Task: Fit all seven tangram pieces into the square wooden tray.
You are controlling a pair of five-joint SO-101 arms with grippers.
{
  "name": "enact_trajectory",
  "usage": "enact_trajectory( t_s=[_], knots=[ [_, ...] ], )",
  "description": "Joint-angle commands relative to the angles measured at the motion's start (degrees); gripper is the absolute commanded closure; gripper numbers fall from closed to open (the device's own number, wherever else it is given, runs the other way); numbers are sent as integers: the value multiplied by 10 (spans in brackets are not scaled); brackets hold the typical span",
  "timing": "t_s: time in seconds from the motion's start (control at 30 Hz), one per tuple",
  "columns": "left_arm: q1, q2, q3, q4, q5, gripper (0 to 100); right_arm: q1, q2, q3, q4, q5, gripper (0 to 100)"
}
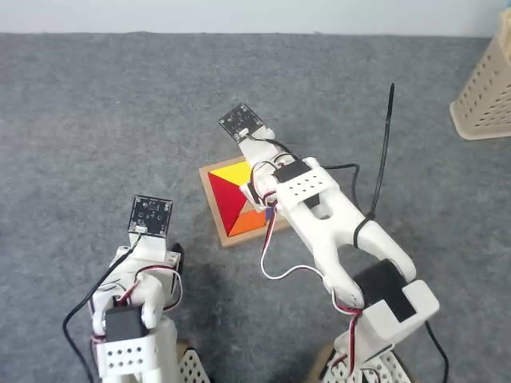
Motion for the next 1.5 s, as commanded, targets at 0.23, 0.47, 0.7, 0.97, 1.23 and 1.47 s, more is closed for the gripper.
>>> enact_trajectory(
  t_s=[0.23, 0.47, 0.7, 0.97, 1.23, 1.47],
  knots=[
    [1, -4, -7, 3, -3, 832, 29, -6, -32, 31, 9, 991],
    [1, -4, -7, 3, -3, 832, 29, -6, -25, 32, 9, 991],
    [1, -4, -7, 3, -3, 832, 15, -13, -33, 16, 7, 991],
    [1, -4, -7, 3, -3, 832, -13, -5, -21, -40, 8, 991],
    [1, -4, -7, 3, -3, 832, 36, 78, -57, -44, 9, 991],
    [1, -4, -7, 3, -3, 832, 46, 43, -54, -15, 8, 991]
  ],
)
